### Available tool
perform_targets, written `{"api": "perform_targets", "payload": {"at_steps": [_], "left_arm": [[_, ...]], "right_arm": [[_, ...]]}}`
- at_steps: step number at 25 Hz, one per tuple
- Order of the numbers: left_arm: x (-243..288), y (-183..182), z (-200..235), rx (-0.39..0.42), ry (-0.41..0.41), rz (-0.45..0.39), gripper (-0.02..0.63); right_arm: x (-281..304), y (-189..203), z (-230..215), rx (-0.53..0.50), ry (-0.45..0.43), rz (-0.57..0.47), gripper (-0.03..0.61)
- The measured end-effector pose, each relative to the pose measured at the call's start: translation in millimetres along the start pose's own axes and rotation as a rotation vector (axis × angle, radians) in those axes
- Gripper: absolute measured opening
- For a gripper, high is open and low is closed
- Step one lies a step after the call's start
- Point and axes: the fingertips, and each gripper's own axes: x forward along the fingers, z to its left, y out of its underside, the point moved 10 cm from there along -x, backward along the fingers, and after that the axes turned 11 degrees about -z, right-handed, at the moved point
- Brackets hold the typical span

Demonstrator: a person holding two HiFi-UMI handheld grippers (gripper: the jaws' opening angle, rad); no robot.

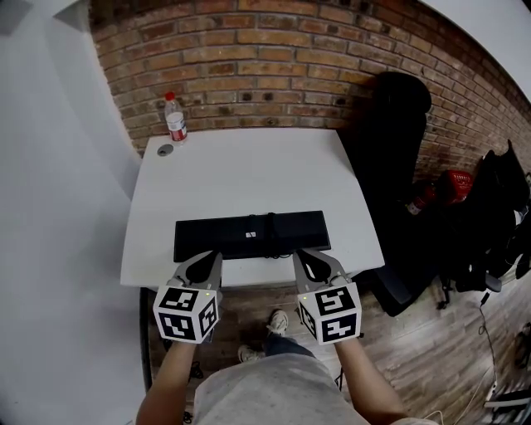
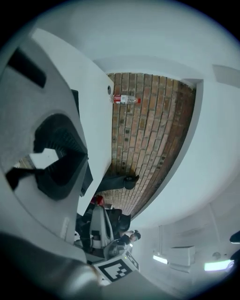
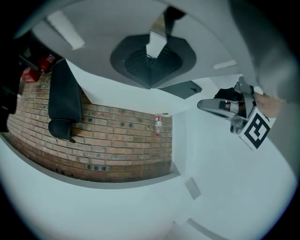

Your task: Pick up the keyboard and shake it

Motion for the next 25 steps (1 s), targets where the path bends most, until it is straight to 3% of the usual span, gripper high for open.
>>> {"api": "perform_targets", "payload": {"at_steps": [4,10,25], "left_arm": [[-8.1,-5.2,3.6,-0.014,-0.024,-0.039,-0.006],[-10.8,-6.1,3.2,-0.035,-0.021,-0.053,-0.006],[-11.3,0.4,4.8,-0.038,-0.016,-0.026,-0.006]], "right_arm": [[-2.1,-6.7,0.2,0.047,-0.028,-0.032,0.009],[-1.2,-4.3,4.0,0.040,-0.043,-0.033,0.009],[-0.2,-0.9,7.6,0.037,-0.049,-0.022,0.009]]}}
